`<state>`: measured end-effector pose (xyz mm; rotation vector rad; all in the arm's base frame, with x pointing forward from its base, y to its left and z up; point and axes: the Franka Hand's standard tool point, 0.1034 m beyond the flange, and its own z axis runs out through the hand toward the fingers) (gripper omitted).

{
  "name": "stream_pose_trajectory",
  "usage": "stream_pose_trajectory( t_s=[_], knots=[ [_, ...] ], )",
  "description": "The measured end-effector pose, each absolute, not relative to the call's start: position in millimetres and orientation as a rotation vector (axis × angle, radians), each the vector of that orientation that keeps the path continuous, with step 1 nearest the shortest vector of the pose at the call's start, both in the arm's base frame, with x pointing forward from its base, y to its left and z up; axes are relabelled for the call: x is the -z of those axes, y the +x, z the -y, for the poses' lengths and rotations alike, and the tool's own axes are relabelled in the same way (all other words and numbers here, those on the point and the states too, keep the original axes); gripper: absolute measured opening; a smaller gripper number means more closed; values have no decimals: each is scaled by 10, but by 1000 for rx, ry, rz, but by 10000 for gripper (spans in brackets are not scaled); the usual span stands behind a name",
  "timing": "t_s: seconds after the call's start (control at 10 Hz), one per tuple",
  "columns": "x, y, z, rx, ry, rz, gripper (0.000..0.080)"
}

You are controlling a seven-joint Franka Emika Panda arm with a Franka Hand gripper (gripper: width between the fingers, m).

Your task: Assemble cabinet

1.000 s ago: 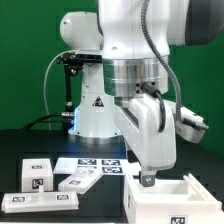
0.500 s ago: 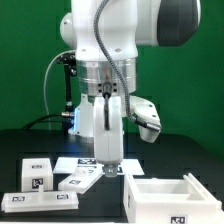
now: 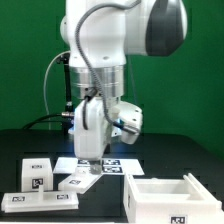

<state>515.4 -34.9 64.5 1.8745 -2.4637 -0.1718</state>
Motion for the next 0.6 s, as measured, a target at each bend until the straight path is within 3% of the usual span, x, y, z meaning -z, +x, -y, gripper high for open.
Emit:
stream_pose_trajectory(
  t_s=[0.1, 0.6],
  knots=[
    [-561, 5025, 371, 152, 1860, 2474, 649],
    [-520, 4981, 434, 157, 1814, 2519, 649]
  ],
)
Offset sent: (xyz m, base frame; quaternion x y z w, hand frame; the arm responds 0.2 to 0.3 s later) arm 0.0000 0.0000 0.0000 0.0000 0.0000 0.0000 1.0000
